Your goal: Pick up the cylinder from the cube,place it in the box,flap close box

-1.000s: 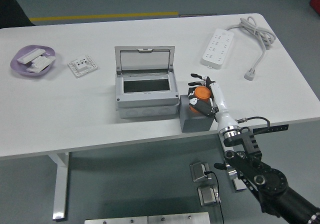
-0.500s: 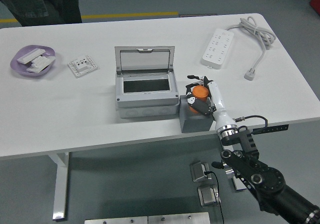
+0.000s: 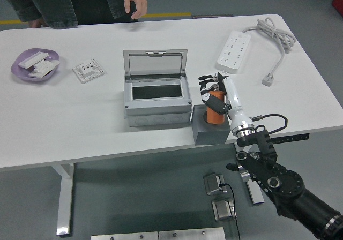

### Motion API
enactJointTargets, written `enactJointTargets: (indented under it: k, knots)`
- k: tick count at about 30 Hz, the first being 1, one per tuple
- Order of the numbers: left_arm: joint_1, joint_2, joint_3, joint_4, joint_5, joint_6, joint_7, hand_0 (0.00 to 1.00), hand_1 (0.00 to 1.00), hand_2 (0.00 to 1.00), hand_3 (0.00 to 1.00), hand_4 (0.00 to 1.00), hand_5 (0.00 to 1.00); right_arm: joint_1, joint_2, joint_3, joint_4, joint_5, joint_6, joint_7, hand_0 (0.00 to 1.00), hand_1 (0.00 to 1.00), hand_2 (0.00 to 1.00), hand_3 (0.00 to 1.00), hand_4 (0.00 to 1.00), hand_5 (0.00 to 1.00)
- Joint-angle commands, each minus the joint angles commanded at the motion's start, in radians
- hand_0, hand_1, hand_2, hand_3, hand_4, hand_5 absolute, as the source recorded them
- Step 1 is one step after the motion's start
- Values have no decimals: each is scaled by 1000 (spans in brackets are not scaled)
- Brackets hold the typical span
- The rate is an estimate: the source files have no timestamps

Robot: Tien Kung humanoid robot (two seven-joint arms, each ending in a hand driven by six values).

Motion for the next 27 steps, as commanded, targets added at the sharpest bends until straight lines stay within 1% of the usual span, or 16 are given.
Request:
enactJointTargets:
  k: [1,5,9,12,13,18,23,24,25,27]
  knots:
    - [0,0,0,0,0,0,0,701,719,691,780,684,817,12,-2,2,-3,-8,-1,-5,228,349,439,274,2,2]
    - [-1,2,-2,0,3,1,-1,701,719,691,780,684,817,66,-8,0,-4,-62,-5,-38,228,349,439,274,2,2]
    - [-4,5,-7,0,7,2,-4,701,719,692,782,682,818,126,-3,-7,-8,-119,-7,-70,232,358,446,268,2,2]
    - [-6,6,-12,0,13,3,-7,701,719,692,782,682,818,160,8,-13,-21,-141,-10,-78,232,358,446,268,2,2]
    - [-6,7,-13,0,14,3,-8,701,719,692,783,680,820,171,13,-17,-27,-148,-11,-81,215,345,450,265,2,2]
    - [-7,10,-17,0,21,5,-8,701,719,692,783,680,820,218,43,-39,-49,-201,-12,-101,215,345,450,265,2,2]
    - [-10,16,-23,0,29,8,-7,701,720,693,783,681,829,277,81,-79,-87,-282,7,-147,210,337,447,264,2,2]
    - [-11,17,-24,0,31,8,-7,701,720,693,783,681,829,290,83,-88,-97,-299,12,-159,210,337,447,264,2,2]
    - [-12,18,-25,0,33,8,-7,701,720,697,784,678,830,299,83,-96,-106,-312,15,-168,144,315,435,264,2,2]
    - [-15,21,-30,0,41,9,-7,701,720,697,784,678,830,325,83,-117,-133,-347,25,-190,144,315,435,264,2,2]
